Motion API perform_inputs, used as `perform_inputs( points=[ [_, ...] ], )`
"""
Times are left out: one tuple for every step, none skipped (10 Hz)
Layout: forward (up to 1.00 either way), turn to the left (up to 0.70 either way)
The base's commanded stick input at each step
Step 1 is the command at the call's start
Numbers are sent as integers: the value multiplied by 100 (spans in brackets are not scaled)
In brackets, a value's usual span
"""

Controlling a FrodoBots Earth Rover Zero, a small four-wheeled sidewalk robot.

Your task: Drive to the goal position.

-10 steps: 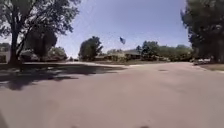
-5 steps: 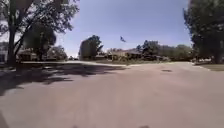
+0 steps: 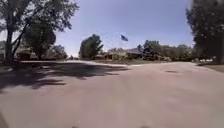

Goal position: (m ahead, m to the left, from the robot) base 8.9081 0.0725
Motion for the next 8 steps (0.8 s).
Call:
perform_inputs(
  points=[
    [100, 0],
    [100, 0],
    [100, 0],
    [100, 0],
    [100, 0],
    [100, 0],
    [100, 0],
    [100, 0]
  ],
)
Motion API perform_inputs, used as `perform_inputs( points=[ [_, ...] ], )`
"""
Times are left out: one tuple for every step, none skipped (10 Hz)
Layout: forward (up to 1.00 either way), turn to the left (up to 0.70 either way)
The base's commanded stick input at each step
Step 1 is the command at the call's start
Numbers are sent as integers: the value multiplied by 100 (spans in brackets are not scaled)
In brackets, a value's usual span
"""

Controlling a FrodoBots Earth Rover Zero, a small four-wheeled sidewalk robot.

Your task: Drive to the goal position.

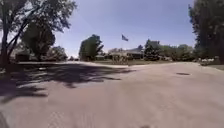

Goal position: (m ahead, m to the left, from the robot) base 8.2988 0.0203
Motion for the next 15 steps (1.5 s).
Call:
perform_inputs(
  points=[
    [100, 0],
    [100, 0],
    [100, 0],
    [100, 0],
    [100, 0],
    [100, 0],
    [100, 0],
    [100, 0],
    [100, 0],
    [100, 0],
    [100, 0],
    [100, 0],
    [100, 0],
    [100, 0],
    [100, 0]
  ],
)
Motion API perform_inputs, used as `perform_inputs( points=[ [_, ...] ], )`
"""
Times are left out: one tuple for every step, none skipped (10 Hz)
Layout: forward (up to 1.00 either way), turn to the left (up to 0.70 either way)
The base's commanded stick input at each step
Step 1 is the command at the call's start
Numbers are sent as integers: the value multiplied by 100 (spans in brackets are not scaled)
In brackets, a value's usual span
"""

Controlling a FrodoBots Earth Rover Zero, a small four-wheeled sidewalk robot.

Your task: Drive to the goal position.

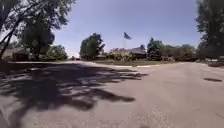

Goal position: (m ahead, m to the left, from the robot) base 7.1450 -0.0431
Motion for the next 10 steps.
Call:
perform_inputs(
  points=[
    [100, 0],
    [100, 0],
    [100, 7],
    [100, 32],
    [100, 40],
    [100, 6],
    [100, 0],
    [100, 0],
    [100, 0],
    [100, 0]
  ],
)
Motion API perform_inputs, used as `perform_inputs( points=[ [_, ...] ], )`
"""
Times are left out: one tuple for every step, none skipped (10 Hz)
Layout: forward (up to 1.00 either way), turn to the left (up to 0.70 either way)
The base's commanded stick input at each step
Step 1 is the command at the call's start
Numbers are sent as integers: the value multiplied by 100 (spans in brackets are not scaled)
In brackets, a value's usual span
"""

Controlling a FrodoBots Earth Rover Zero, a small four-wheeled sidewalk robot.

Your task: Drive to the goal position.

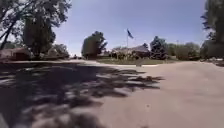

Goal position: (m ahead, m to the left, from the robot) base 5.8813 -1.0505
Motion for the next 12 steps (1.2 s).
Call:
perform_inputs(
  points=[
    [100, 0],
    [100, 0],
    [100, 0],
    [100, 0],
    [100, 0],
    [100, 0],
    [100, 0],
    [100, 0],
    [100, 0],
    [100, 0],
    [100, 0],
    [100, 0]
  ],
)
